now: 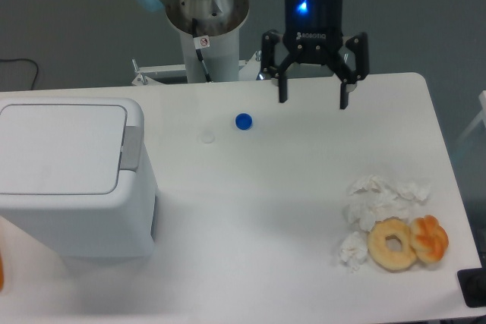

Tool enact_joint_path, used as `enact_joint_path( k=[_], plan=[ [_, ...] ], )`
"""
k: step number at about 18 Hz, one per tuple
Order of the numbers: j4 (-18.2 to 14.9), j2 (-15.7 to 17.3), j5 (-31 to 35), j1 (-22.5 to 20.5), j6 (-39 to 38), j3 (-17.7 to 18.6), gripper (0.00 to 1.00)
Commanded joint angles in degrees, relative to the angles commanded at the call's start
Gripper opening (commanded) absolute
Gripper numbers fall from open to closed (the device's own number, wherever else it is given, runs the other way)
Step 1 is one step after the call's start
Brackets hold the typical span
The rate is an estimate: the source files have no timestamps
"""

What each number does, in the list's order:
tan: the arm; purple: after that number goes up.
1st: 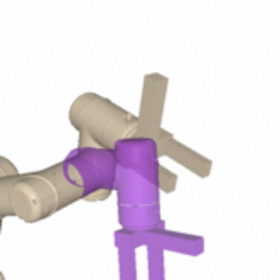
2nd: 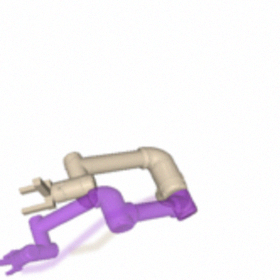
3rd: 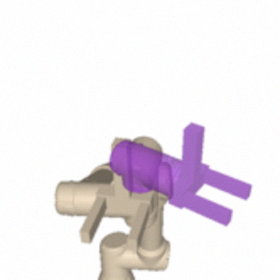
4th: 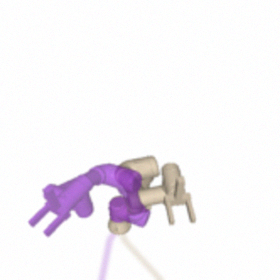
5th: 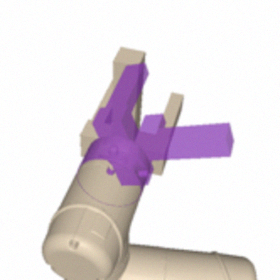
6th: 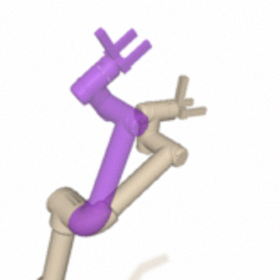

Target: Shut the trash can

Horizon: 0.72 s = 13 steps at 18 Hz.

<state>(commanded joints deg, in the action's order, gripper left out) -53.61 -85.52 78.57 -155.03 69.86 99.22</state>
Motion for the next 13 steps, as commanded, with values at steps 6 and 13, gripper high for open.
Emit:
enact_joint_path(
  k=[6,13],
  plan=[
    [-5.8,1.9,-0.1,-5.3,8.7,0.4,1.0],
    [-9.0,3.4,-0.1,-6.7,17.0,1.5,1.0]
  ],
)
